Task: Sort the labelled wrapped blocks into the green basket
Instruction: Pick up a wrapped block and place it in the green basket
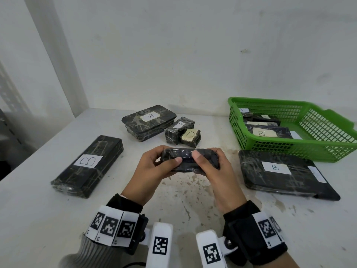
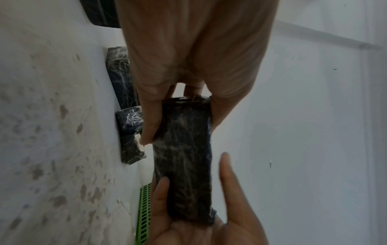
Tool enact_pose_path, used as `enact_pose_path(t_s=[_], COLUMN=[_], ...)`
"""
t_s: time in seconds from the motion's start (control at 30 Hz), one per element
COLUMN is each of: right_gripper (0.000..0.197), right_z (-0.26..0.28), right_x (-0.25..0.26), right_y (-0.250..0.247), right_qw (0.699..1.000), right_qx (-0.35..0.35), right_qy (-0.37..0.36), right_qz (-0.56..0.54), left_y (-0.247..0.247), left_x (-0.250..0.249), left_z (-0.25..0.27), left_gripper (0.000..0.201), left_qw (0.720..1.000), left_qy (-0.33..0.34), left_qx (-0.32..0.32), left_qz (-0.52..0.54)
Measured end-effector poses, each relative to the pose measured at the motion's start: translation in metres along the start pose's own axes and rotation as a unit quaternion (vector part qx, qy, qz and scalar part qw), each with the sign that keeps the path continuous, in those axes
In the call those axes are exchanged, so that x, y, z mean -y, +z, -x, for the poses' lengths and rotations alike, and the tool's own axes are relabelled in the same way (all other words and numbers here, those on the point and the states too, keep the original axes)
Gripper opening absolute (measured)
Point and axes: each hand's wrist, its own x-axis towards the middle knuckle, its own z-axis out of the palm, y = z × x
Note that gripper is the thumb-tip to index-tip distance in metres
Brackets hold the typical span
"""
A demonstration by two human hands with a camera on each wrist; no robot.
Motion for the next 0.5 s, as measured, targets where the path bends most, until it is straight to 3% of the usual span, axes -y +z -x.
enact_pose_path(t_s=[0.07,0.2,0.37,0.5], right_gripper=[0.048,0.034,0.029,0.048], right_z=[0.0016,0.0011,-0.0007,0.0008], right_x=[0.0027,0.0043,0.0037,0.0045], right_y=[0.0003,-0.0009,-0.0021,0.0004], right_qw=[1.000,0.999,0.999,1.000], right_qx=[0.011,-0.009,-0.004,0.006], right_qy=[0.000,-0.033,-0.017,0.001], right_qz=[0.010,0.039,0.028,-0.006], left_y=[-0.0019,-0.0026,-0.0008,-0.0007], left_x=[-0.0011,-0.0023,0.0013,0.0022], left_z=[0.0000,-0.0002,-0.0002,-0.0002], left_gripper=[0.034,0.035,0.037,0.035], left_qw=[1.000,0.999,0.999,1.000], left_qy=[-0.014,-0.027,-0.011,0.003], left_qx=[-0.001,0.016,0.006,0.008], left_qz=[0.019,0.033,0.031,0.023])
